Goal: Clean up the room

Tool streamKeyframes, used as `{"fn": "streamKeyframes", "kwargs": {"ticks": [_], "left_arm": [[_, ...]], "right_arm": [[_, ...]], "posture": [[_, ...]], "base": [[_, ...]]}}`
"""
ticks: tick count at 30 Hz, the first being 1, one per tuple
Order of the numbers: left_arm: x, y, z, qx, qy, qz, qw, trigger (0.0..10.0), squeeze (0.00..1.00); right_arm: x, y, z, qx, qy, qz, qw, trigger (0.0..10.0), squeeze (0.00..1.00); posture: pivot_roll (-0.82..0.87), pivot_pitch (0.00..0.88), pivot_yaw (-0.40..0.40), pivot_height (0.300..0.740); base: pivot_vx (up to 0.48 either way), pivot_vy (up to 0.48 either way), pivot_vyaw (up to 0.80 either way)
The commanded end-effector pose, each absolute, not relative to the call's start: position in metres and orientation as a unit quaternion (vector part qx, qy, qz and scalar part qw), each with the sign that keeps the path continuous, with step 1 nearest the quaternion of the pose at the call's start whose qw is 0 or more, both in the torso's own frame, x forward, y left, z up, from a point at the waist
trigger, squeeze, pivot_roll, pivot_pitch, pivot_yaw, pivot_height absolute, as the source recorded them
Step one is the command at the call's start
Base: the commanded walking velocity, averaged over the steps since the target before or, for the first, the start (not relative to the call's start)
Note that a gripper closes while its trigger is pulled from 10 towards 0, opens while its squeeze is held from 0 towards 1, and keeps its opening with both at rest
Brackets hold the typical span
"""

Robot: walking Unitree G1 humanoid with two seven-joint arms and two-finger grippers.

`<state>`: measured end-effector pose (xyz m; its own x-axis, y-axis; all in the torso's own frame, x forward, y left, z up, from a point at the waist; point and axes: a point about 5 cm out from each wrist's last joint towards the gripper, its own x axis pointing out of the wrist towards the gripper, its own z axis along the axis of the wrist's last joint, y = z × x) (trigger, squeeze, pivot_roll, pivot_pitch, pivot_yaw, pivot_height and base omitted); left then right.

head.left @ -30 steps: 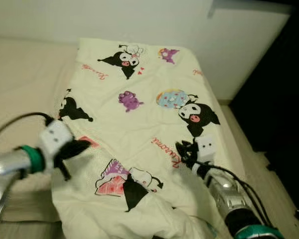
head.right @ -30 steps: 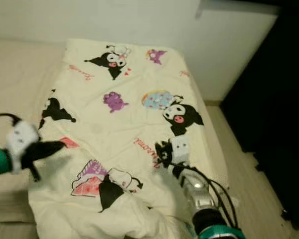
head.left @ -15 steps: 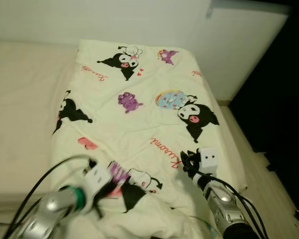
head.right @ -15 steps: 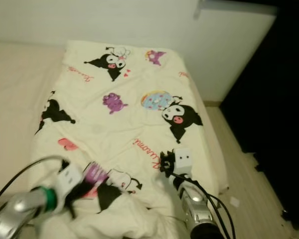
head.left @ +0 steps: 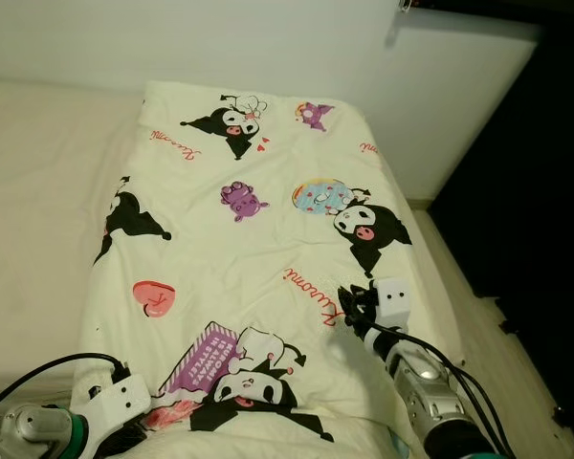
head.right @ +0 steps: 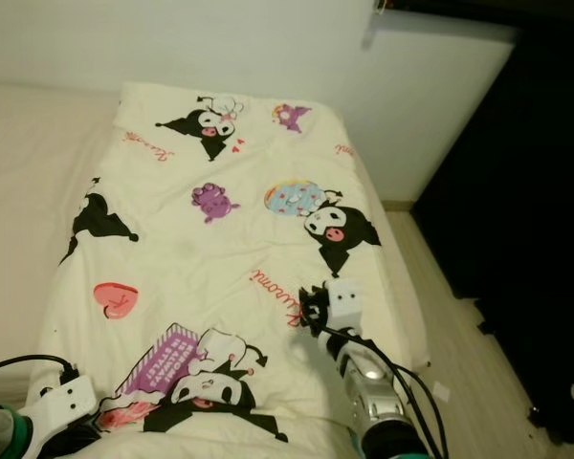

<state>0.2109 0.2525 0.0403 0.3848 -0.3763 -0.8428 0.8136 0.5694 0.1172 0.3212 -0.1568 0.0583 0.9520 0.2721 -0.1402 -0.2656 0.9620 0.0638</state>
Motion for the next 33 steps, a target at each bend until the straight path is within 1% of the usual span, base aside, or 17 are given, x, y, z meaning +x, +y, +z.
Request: {"fn": "streamKeyframes", "kwargs": {"ticks": [1,2,3,4,6,7,9,10,17,19,21,23,26,27,28,31,33], "left_arm": [[0.208,0.249,0.028,0.276,0.406,-0.381,0.783,10.0,0.00],[0.208,0.249,0.028,0.276,0.406,-0.381,0.783,10.0,0.00],[0.218,0.245,0.025,0.290,0.361,-0.362,0.809,10.0,0.00],[0.218,0.245,0.025,0.290,0.361,-0.362,0.809,10.0,0.00],[0.244,0.240,0.039,0.256,0.253,-0.285,0.888,10.0,0.00],[0.244,0.240,0.039,0.256,0.253,-0.285,0.888,10.0,0.00],[0.262,0.228,0.062,0.205,0.178,-0.229,0.935,10.0,0.00],[0.266,0.223,0.067,0.191,0.163,-0.217,0.943,10.0,0.00],[0.271,0.213,0.073,0.178,0.139,-0.184,0.957,10.0,0.00],[0.273,0.204,0.080,0.162,0.119,-0.175,0.964,10.0,0.00],[0.276,0.191,0.096,0.117,0.080,-0.176,0.974,10.0,0.00],[0.281,0.189,0.111,0.078,0.047,-0.174,0.981,10.0,0.00],[0.284,0.190,0.115,0.072,0.039,-0.167,0.983,10.0,0.00],[0.289,0.195,0.113,0.078,0.041,-0.134,0.987,10.0,0.00],[0.289,0.195,0.113,0.078,0.041,-0.134,0.987,10.0,0.00],[0.298,0.198,0.098,0.127,0.060,-0.048,0.989,10.0,0.00],[0.299,0.198,0.095,0.138,0.064,-0.035,0.988,10.0,0.00]], "right_arm": [[0.319,-0.158,0.053,0.024,0.087,0.132,0.987,10.0,0.00],[0.319,-0.158,0.053,0.024,0.087,0.132,0.987,10.0,0.00],[0.318,-0.157,0.053,0.025,0.087,0.133,0.987,10.0,0.00],[0.318,-0.157,0.053,0.025,0.087,0.133,0.987,10.0,0.00],[0.317,-0.157,0.050,0.021,0.094,0.129,0.987,10.0,0.00],[0.317,-0.157,0.050,0.021,0.094,0.129,0.987,10.0,0.00],[0.315,-0.155,0.046,0.019,0.103,0.126,0.986,10.0,0.00],[0.315,-0.153,0.045,0.019,0.104,0.125,0.986,10.0,0.00],[0.314,-0.150,0.044,0.028,0.103,0.120,0.987,10.0,0.00],[0.314,-0.149,0.046,0.037,0.100,0.118,0.987,10.0,0.00],[0.313,-0.148,0.049,0.048,0.092,0.118,0.988,10.0,0.00],[0.315,-0.152,0.052,0.055,0.087,0.114,0.988,10.0,0.00],[0.315,-0.153,0.053,0.058,0.086,0.112,0.988,10.0,0.00],[0.315,-0.154,0.050,0.054,0.091,0.105,0.989,10.0,0.00],[0.315,-0.154,0.050,0.054,0.091,0.105,0.989,10.0,0.00],[0.315,-0.155,0.045,0.021,0.096,0.082,0.992,10.0,0.00],[0.315,-0.155,0.045,0.014,0.095,0.075,0.993,10.0,0.00]], "posture": [[0.15,0.000,-0.113,0.600],[0.15,0.000,-0.113,0.600],[0.15,0.000,-0.116,0.600],[0.15,0.000,-0.116,0.600],[0.17,0.000,-0.124,0.600],[0.17,0.000,-0.124,0.600],[0.17,0.000,-0.121,0.600],[0.17,0.000,-0.121,0.600],[0.17,0.000,-0.115,0.600],[0.17,0.000,-0.109,0.600],[0.17,0.000,-0.104,0.600],[0.18,0.000,-0.102,0.600],[0.18,0.000,-0.102,0.600],[0.18,0.000,-0.099,0.600],[0.18,0.000,-0.099,0.600],[0.17,0.000,-0.084,0.600],[0.17,0.000,-0.084,0.600]], "base": [[0.000,0.000,0.00],[0.000,0.000,0.00],[0.000,0.000,0.00],[0.000,0.000,0.00],[0.000,0.000,0.00],[0.000,0.000,0.00],[0.000,0.000,0.00],[0.000,0.000,0.00],[0.000,0.000,0.00],[0.000,0.000,0.00],[0.000,0.000,0.00],[0.000,0.000,0.00],[0.000,0.000,0.00],[0.000,0.000,0.00],[0.000,0.000,0.00],[0.000,0.000,0.00],[0.000,0.000,0.00]]}}
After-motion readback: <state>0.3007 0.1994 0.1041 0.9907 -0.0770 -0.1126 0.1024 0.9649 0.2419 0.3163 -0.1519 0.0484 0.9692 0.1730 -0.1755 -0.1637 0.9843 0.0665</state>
